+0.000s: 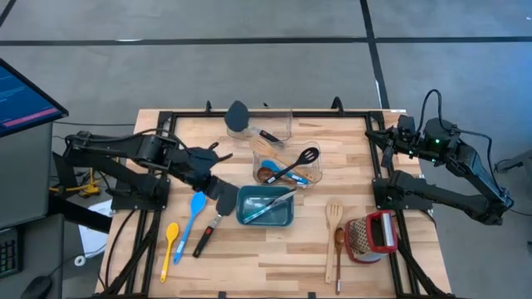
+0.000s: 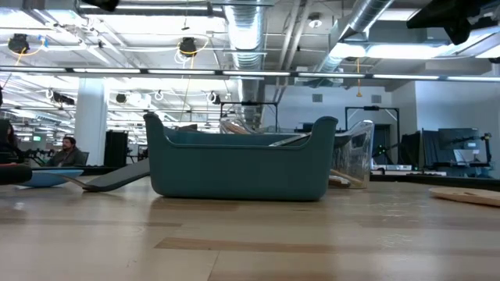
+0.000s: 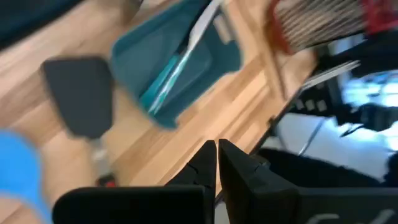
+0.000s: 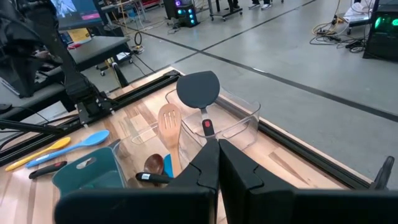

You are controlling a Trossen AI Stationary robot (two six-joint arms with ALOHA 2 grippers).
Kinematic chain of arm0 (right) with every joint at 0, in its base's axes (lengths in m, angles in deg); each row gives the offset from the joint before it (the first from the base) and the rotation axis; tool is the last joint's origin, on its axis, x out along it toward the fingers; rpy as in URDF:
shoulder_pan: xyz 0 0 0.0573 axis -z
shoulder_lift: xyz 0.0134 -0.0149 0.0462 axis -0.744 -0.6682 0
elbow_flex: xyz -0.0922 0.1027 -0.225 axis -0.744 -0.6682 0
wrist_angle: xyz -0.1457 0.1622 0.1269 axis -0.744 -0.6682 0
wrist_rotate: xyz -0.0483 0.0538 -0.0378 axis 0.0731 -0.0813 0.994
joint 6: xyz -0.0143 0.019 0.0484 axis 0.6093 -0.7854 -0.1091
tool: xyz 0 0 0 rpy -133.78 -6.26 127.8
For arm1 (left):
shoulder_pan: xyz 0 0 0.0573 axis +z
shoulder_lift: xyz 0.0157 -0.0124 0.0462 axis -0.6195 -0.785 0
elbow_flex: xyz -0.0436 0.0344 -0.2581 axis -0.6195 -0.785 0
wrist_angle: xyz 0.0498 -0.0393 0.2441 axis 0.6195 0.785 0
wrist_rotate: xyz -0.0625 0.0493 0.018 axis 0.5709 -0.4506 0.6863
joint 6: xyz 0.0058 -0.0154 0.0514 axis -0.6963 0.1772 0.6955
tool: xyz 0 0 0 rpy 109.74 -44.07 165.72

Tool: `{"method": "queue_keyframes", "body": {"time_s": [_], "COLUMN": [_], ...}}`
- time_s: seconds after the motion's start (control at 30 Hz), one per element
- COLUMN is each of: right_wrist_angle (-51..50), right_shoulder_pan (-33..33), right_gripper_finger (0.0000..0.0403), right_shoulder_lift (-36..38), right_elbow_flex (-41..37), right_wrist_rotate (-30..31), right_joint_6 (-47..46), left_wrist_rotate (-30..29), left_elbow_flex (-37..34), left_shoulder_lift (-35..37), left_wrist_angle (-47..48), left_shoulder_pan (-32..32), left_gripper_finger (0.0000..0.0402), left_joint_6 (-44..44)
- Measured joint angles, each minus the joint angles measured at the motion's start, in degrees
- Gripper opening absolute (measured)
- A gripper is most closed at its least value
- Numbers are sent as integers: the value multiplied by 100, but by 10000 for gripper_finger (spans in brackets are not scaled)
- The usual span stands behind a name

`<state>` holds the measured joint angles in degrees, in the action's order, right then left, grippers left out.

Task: Pick & Place Kitchen Items
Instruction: Put the blue serving spoon into the bottom transparent bin

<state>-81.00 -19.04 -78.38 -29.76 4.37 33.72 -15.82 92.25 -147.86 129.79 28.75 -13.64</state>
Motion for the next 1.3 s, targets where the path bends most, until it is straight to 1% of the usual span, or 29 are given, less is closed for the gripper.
{"method": "queue_keyframes", "body": {"time_s": [0.2,0.37,0.47,0.6,0.73,1.0,1.17,1.3], "right_wrist_angle": [-2,-2,-2,-4,-2,-2,-2,-2], "right_shoulder_pan": [0,0,0,0,0,0,-2,0], "right_gripper_finger": [0,0,0,0,0,0,0,0], "right_shoulder_lift": [0,0,-1,0,0,-2,-2,0], "right_elbow_flex": [0,0,0,0,0,0,0,0], "right_wrist_rotate": [0,1,1,0,0,2,2,2], "right_joint_6": [0,42,42,42,42,42,42,42], "left_wrist_rotate": [29,-35,-130,-174,-233,-397,-422,-420], "left_elbow_flex": [-14,-407,-778,-1351,-1937,-2970,-3338,-3631], "left_shoulder_lift": [1,222,343,520,597,590,590,590], "left_wrist_angle": [1459,1525,1464,1161,466,-926,-1108,-1107], "left_shoulder_pan": [-270,-690,-1014,-1464,-1867,-2441,-2698,-2853], "left_gripper_finger": [4,4,4,4,4,4,4,4], "left_joint_6": [-718,-1245,-1675,-2303,-2811,-3409,-3927,-4883]}}
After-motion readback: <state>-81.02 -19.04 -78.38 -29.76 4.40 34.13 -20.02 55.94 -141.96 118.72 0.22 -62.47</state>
